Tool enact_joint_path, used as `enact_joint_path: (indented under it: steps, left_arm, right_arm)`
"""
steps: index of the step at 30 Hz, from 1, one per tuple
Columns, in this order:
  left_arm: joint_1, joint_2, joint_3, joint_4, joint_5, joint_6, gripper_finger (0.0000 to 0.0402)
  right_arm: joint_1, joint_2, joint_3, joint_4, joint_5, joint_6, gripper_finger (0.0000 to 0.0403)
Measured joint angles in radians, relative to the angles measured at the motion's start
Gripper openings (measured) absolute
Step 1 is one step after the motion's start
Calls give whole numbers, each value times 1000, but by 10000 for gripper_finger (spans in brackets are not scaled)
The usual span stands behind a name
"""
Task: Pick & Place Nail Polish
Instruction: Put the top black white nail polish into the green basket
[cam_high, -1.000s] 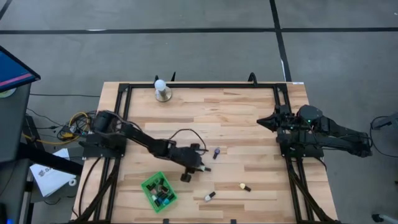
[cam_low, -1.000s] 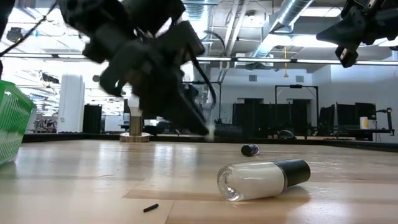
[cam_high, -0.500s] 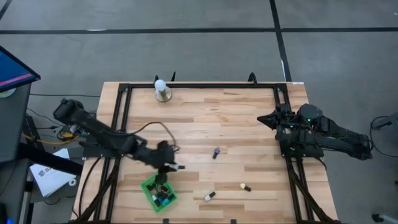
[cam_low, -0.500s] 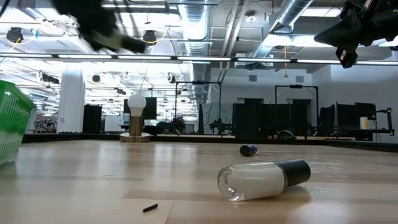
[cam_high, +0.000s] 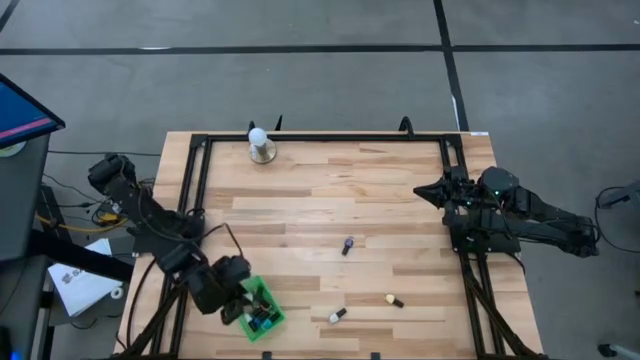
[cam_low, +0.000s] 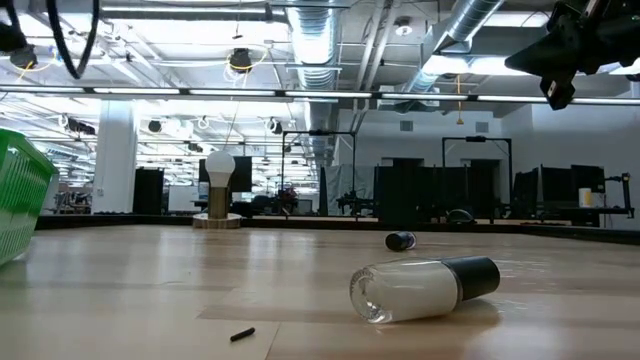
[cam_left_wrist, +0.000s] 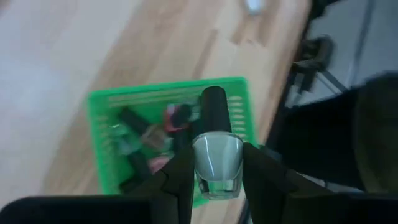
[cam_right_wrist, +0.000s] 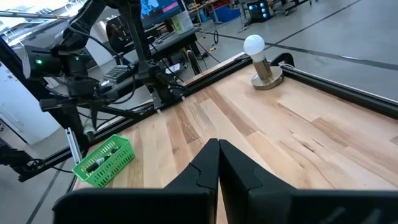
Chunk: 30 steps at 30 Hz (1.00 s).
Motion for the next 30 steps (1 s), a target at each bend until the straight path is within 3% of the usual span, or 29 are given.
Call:
enact_joint_path:
  steps: [7, 18, 30]
  left_arm:
    - [-7, 6, 0, -114, -19, -136, 98]
    - [-6, 116, 0, -100, 59, -229, 102]
    - [15, 220, 0, -48, 77, -248, 104]
  right_arm:
    - [1, 0, 0, 0, 0, 0, 0]
    - [1, 0, 0, 0, 1, 0, 0]
    - [1, 0, 0, 0, 21, 0, 0]
